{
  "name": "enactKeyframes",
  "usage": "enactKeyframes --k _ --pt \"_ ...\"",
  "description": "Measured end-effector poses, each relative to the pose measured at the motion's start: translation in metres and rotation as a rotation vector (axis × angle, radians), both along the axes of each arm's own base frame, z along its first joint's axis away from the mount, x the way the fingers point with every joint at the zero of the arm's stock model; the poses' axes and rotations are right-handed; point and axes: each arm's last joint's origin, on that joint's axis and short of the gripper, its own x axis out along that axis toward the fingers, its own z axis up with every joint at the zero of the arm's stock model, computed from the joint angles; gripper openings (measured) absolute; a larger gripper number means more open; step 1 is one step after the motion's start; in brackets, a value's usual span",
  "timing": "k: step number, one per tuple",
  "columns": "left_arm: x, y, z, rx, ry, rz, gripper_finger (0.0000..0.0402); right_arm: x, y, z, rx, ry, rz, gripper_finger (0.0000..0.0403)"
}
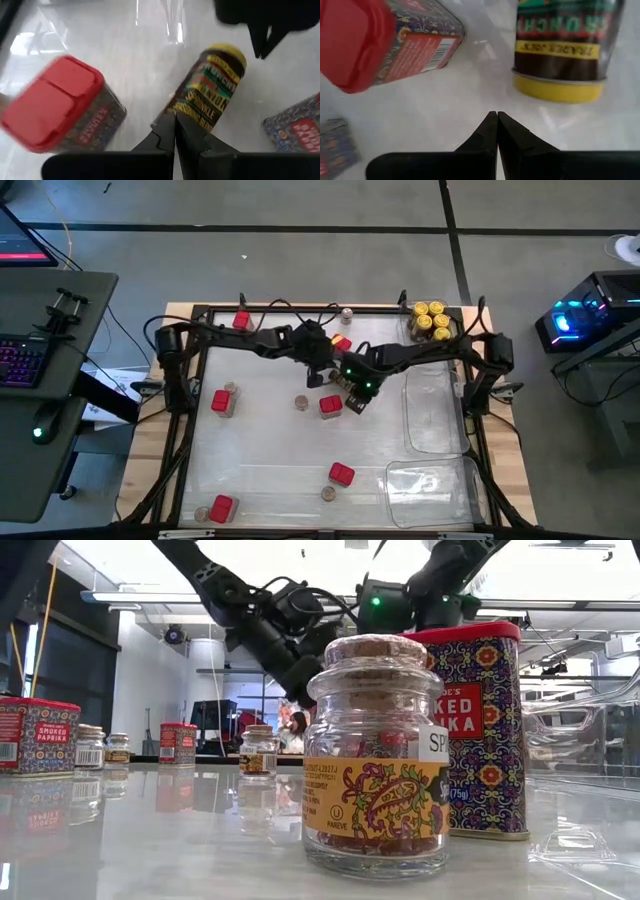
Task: Sort spices by type
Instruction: Put the yellow seasoning bottle into the top transparent bin
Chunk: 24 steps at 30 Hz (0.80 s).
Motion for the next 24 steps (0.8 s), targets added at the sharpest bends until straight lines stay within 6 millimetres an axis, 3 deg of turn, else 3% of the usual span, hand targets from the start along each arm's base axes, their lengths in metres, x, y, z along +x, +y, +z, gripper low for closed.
enactKeyframes --k 7,16,24 --pt "0.006 0.001 -0.016 0.001 0.007 -0.009 0.0 0.0 0.002 -0.001 -0.142 0.019 0.008 0.0" --pt "0.008 0.0 -0.015 0.014 -0.014 -0.018 0.0 0.003 0.001 -0.003 -0.204 0.0 0.046 0.0" --pt "0.002 -0.001 -0.019 -0.004 0.068 -0.002 0.0 0.011 -0.004 -0.001 -0.243 -0.088 0.006 0.0"
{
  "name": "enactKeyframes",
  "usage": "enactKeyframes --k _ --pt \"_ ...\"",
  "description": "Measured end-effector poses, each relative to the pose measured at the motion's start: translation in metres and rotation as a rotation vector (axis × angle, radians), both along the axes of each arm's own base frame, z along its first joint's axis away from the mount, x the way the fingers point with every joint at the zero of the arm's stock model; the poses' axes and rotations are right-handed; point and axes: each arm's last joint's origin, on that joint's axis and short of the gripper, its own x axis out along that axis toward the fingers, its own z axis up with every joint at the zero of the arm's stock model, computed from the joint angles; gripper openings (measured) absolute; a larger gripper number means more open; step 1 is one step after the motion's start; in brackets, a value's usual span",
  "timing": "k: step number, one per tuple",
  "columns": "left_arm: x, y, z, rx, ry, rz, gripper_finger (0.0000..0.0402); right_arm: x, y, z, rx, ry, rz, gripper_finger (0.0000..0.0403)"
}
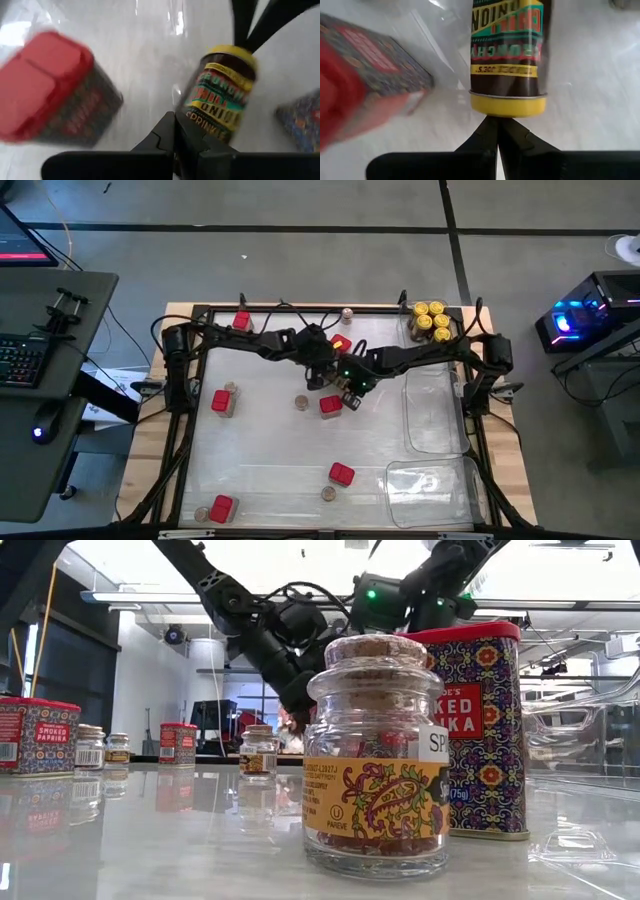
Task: Sort spices by type
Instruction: Put the yellow seasoning bottle into the top transparent bin
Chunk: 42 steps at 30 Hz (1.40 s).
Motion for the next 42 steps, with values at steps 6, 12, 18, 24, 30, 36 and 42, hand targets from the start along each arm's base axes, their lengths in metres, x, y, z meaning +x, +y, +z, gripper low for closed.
enactKeyframes --k 6,12,18,24,30,36,42 --pt "-0.007 -0.002 -0.009 0.012 0.092 0.028 0.0 0.008 -0.002 0.005 -0.016 -0.093 -0.013 0.0" --pt "-0.019 -0.002 -0.023 0.024 0.157 0.056 0.0 0.011 -0.004 0.01 -0.042 -0.146 -0.025 0.0" --pt "-0.023 0.01 -0.013 0.08 0.146 0.122 0.0 0.01 -0.006 0.015 -0.088 -0.154 -0.028 0.0" --pt "-0.04 0.026 0.022 0.085 0.117 0.185 0.0 0.002 -0.013 0.038 -0.12 -0.216 -0.05 0.0" --pt "-0.067 0.026 0.041 -0.033 0.074 0.19 0.0 -0.001 -0.02 0.044 -0.056 -0.249 -0.118 0.0" --pt "-0.091 0.003 0.032 -0.16 0.02 0.128 0.0 0.003 -0.026 0.046 0.077 -0.32 -0.148 0.0029" --pt "-0.091 -0.016 0.03 -0.163 0.007 0.043 0.0 0.008 -0.028 0.051 0.156 -0.405 -0.143 0.013"
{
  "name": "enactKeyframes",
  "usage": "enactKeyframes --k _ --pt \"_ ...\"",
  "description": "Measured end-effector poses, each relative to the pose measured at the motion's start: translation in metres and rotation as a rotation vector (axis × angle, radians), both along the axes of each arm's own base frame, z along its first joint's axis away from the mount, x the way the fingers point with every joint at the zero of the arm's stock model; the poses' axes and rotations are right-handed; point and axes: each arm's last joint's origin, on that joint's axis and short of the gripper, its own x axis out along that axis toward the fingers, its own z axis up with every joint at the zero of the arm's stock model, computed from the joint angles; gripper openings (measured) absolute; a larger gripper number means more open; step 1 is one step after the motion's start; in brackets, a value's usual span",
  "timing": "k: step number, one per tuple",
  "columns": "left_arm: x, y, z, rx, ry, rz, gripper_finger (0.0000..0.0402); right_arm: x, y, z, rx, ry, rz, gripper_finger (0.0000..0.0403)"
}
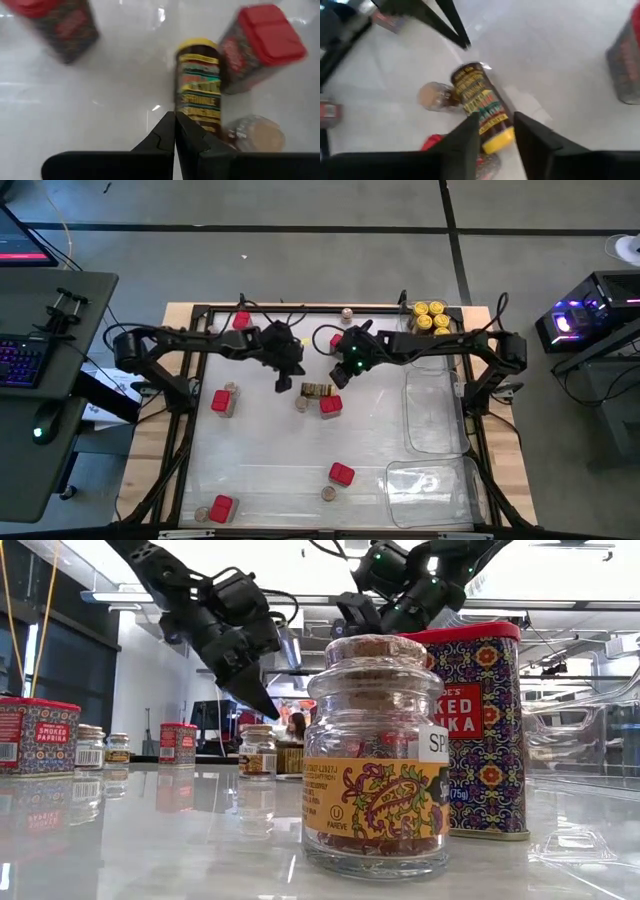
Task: Sort spices by type
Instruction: Put the yellow seasoning bottle into the top transparent bin
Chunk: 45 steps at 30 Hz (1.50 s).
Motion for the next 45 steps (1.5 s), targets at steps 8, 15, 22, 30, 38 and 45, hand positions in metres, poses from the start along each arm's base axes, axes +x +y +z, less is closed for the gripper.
enactKeyframes --k 8,15,22,30,38,45 --pt "0.008 -0.02 -0.01 0.048 0.043 -0.08 0.0 0.0 0.004 -0.001 0.014 0.011 0.006 0.0217" --pt "0.01 -0.022 -0.012 0.11 0.064 -0.044 0.0001 0.0 0.004 -0.001 0.001 0.012 0.003 0.0236" --pt "0.018 -0.015 0.008 0.111 0.082 -0.026 0.0074 0.0 0.004 -0.001 0.004 0.012 -0.001 0.0236" --pt "0.027 -0.014 0.029 0.1 0.073 -0.013 0.0234 0.0 0.004 -0.001 -0.002 0.013 0.002 0.0236" --pt "0.034 -0.015 0.003 0.079 0.158 -0.047 0.0288 0.0 0.003 -0.001 -0.01 0.013 0.005 0.0236" --pt "0.039 -0.018 -0.011 0.03 0.179 -0.097 0.0289 0.0 0.003 -0.001 -0.007 0.014 -0.003 0.0236"
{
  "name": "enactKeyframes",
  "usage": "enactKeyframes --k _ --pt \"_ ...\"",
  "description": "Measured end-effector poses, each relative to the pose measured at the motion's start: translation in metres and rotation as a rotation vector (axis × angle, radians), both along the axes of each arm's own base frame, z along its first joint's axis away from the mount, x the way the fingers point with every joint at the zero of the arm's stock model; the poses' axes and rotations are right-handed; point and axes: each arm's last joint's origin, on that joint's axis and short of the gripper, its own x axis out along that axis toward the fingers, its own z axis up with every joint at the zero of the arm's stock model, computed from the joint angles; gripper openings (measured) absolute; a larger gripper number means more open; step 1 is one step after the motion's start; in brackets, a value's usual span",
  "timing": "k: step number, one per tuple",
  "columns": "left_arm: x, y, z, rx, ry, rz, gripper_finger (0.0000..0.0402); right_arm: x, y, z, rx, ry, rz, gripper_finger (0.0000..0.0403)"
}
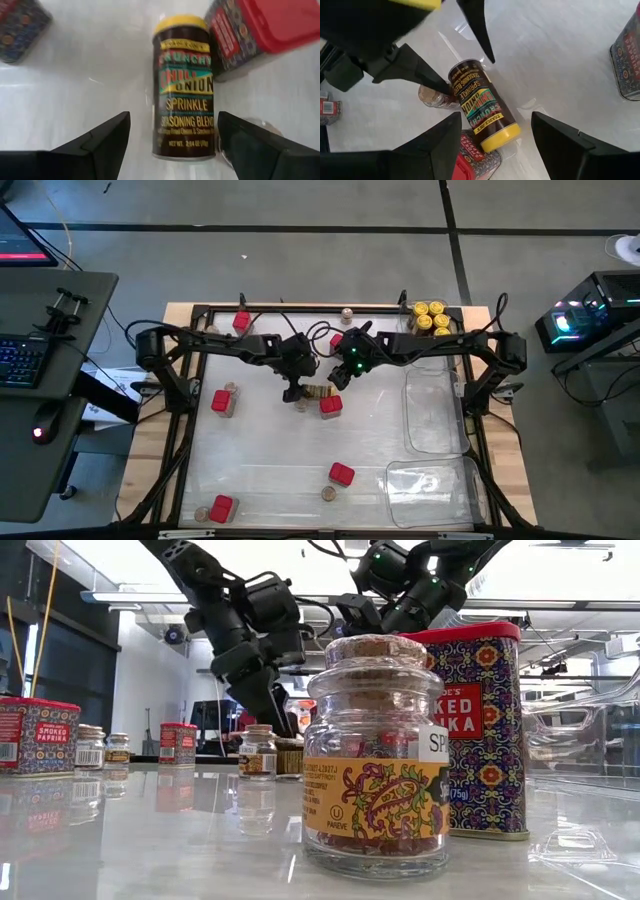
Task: Sort spices by type
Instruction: Put the yellow seasoning bottle into the top transparent bin
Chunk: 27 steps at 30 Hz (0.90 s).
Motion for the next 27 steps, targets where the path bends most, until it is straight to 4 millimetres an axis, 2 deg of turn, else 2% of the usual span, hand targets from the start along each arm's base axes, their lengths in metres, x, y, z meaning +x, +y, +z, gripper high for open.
enactKeyframes --k 15,18,23,27 --pt "0.007 0.001 -0.037 0.021 0.109 0.005 0.0287 0.0 -0.001 0.0 -0.021 0.004 -0.018 0.0236" --pt "0.007 0.002 -0.037 0.028 0.108 0.008 0.0265 0.0 -0.001 0.0 -0.021 0.004 -0.018 0.0236" --pt "0.01 0.003 -0.029 0.051 0.043 0.0 0.0194 0.0 -0.001 0.0 -0.021 0.004 -0.018 0.0236" --pt "0.01 0.002 -0.025 0.081 0.018 -0.046 0.0192 0.0 -0.001 0.0 -0.021 0.004 -0.019 0.0236"
